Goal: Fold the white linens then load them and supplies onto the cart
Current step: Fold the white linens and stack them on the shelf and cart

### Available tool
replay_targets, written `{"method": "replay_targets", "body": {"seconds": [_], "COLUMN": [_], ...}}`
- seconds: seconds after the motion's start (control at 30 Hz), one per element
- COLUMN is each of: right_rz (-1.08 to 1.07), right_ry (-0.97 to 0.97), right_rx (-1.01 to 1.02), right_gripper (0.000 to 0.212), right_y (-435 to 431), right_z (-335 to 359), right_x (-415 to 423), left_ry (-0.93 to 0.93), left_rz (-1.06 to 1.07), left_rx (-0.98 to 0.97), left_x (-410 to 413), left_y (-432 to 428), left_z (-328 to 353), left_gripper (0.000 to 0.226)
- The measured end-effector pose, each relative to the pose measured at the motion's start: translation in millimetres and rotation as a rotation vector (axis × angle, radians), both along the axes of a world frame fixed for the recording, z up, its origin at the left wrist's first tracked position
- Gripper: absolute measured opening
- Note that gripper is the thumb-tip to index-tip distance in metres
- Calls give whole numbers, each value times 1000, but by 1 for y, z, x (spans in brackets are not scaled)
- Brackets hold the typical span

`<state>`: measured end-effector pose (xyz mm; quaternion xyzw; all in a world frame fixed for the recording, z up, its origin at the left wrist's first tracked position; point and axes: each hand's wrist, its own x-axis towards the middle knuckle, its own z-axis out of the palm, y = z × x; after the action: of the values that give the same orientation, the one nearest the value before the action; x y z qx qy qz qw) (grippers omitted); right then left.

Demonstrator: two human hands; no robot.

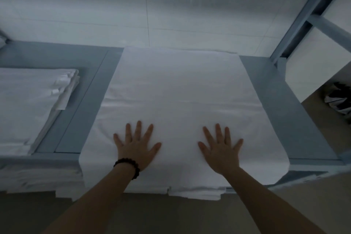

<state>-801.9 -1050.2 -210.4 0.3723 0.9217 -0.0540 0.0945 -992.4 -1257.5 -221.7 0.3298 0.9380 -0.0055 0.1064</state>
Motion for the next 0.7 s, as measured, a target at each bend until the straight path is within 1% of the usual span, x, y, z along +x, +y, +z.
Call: {"method": "replay_targets", "body": {"seconds": [0.17,0.47,0.6,0.7], "right_rz": [-8,-18,-24,-64], "right_ry": [19,84,48,49], "right_rx": [2,51,59,73], "right_gripper": [63,68,64,58], "right_y": [22,87,95,82], "right_z": [-3,-12,-7,1], "right_x": [-27,-96,-110,-114], "left_ry": [-4,46,53,116], "left_rz": [0,12,5,17], "left_rx": [21,56,68,88], "left_x": [-28,-94,-104,-84], "left_y": [21,81,93,98], "left_z": [-3,-6,1,12], "left_gripper": [82,80,70,58]}}
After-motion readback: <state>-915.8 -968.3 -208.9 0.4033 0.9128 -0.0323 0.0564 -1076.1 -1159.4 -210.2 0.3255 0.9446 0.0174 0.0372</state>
